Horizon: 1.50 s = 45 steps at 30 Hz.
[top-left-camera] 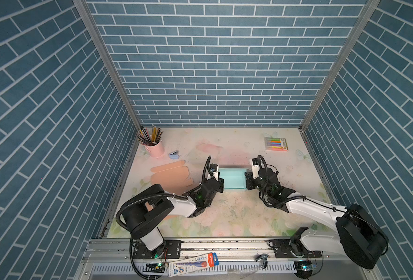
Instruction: Fold the paper box
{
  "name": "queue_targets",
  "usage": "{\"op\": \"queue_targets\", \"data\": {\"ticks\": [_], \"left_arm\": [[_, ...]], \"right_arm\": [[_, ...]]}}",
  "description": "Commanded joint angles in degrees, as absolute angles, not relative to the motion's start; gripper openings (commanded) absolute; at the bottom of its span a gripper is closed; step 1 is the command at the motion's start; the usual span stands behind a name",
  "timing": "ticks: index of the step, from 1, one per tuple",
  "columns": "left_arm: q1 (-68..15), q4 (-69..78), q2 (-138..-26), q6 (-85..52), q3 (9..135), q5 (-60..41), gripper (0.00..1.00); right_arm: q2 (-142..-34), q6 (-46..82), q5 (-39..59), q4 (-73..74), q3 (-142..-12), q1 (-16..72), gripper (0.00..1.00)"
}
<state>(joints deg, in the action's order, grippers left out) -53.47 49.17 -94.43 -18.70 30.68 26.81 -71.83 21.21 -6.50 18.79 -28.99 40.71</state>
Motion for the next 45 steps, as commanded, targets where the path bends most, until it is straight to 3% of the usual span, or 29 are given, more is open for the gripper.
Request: {"op": "queue_targets", "data": {"ticks": [1,29,39,45], "left_arm": [[-55.15,53.23,-95.74,-18.97,29.78,24.97,0.02],[-59.19,60.04,-102.47,-19.60,28.47,27.06,0.01],[-59.53,59.47,-103.97,-20.21,28.46,28.61,0.01],[-59.52,58.65,-104.67,-20.16,29.08,28.74,0.01]], "right_arm": [[-71.14,21.88,-4.90,19.78,-28.05,42.14,0.09],[-63.46,23.49,-9.74,19.18,-20.31,44.03,0.13],[-57.31,26.75,-15.10,15.68,-19.09,44.03,0.31],[-52.02,26.10,-17.71,13.57,-18.28,44.03,0.36]]}}
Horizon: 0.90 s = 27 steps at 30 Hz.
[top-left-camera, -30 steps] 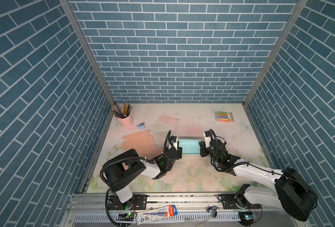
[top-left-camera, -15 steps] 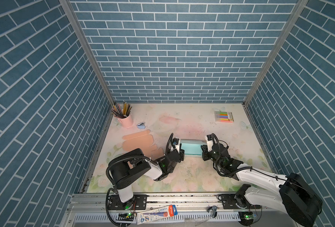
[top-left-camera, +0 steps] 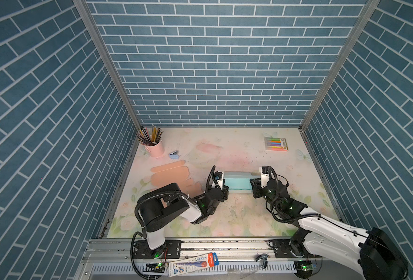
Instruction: Fold the paper box
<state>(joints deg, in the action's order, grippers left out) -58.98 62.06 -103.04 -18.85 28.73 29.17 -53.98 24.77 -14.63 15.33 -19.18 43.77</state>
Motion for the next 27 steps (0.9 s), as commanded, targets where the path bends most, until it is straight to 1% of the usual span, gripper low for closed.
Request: {"op": "queue_targets", "data": {"ticks": [1,7,11,14,20,27], "left_arm": [[-59.58,58.71,-104.76,-20.19,29.19,28.78,0.01],[-59.68,58.38,-105.20,-20.13,29.56,28.78,0.01],[-59.76,57.15,-105.78,-20.05,30.39,29.10,0.01],[-59.98,56.68,-106.14,-19.99,30.67,29.75,0.01],[-60.75,55.12,-106.48,-19.28,31.37,31.51,0.03],[-61.35,55.33,-106.13,-19.15,30.85,32.18,0.06]], "right_arm": [[-51.18,25.74,-18.00,13.08,-18.26,44.03,0.35],[-43.14,24.13,-18.52,11.46,-18.60,44.04,0.35],[-40.28,24.08,-20.30,9.62,-20.09,44.03,0.35],[-39.85,23.91,-18.73,8.91,-23.17,44.03,0.36],[-47.40,21.77,-14.15,6.15,-32.14,43.95,0.36],[-60.58,20.51,-7.45,6.92,-37.60,43.95,0.34]]}}
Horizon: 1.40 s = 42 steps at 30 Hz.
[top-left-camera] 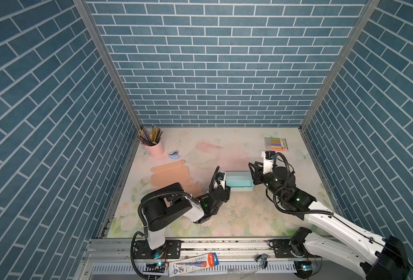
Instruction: Fold the paper box
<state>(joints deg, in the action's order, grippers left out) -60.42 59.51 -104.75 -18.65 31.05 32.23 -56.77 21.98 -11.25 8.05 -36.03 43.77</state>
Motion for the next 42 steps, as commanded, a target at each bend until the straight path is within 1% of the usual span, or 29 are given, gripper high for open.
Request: {"op": "queue_targets", "data": {"ticks": [1,7,18,22,26,30,35,38,39,42], "left_arm": [[-61.38,54.98,-106.09,-19.10,31.00,32.27,0.06],[-62.05,53.97,-105.49,-19.68,30.67,32.75,0.08],[-63.34,50.81,-103.35,-20.54,30.53,30.43,0.12],[-63.54,48.11,-101.50,-21.85,30.27,26.80,0.22],[-64.63,43.58,-99.20,-23.75,29.75,25.42,0.36],[-66.94,38.08,-95.19,-23.51,29.25,22.10,0.53],[-69.38,27.72,-89.17,-23.57,29.66,17.85,0.72],[-69.87,22.93,-85.01,-23.65,28.94,16.31,0.86],[-69.88,21.07,-83.47,-23.49,28.95,15.79,0.88],[-69.54,13.13,-80.62,-22.13,31.63,15.22,0.88]], "right_arm": [[-61.81,20.69,-6.78,6.99,-37.91,43.95,0.34],[-66.56,21.05,-6.23,9.20,-36.39,43.93,0.32],[-71.53,23.02,-5.10,9.93,-34.62,43.93,0.31],[-73.36,23.04,-4.71,10.19,-34.70,43.95,0.31],[-74.68,23.26,-4.04,9.95,-34.89,43.95,0.31],[-75.32,23.33,-4.12,9.35,-34.67,43.95,0.30],[-75.51,23.76,-4.68,8.26,-34.61,43.95,0.30],[-75.68,24.15,-4.66,8.46,-34.16,43.92,0.30],[-75.74,24.28,-4.59,8.45,-34.04,43.97,0.30],[-75.85,24.41,-4.57,8.20,-33.81,44.04,0.29]]}}
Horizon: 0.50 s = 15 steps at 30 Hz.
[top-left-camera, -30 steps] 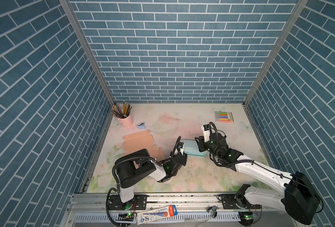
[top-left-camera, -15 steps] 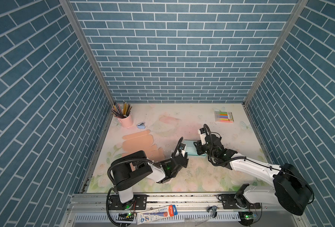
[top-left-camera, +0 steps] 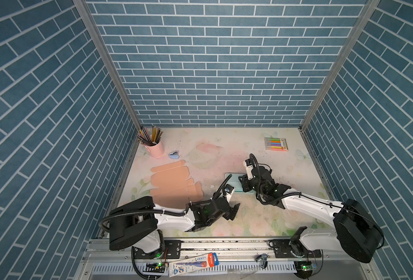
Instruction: Fold the paper box
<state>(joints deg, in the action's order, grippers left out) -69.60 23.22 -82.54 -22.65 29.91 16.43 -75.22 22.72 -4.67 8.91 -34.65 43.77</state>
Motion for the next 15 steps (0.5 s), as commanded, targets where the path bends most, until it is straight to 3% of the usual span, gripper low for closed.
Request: {"op": "queue_targets", "data": {"ticks": [1,9,15], "left_arm": [[-69.56,11.28,-79.45,-21.85,32.60,14.99,0.88],[-66.73,6.43,-68.30,-23.92,35.13,9.56,0.88],[-54.99,5.44,-67.24,-30.55,36.00,-0.87,0.88]], "right_arm": [[-75.86,24.41,-4.44,8.17,-33.67,44.03,0.29],[-76.80,24.19,-3.48,8.39,-32.49,44.03,0.29],[-76.43,24.97,-3.47,8.89,-31.38,44.03,0.29]]}}
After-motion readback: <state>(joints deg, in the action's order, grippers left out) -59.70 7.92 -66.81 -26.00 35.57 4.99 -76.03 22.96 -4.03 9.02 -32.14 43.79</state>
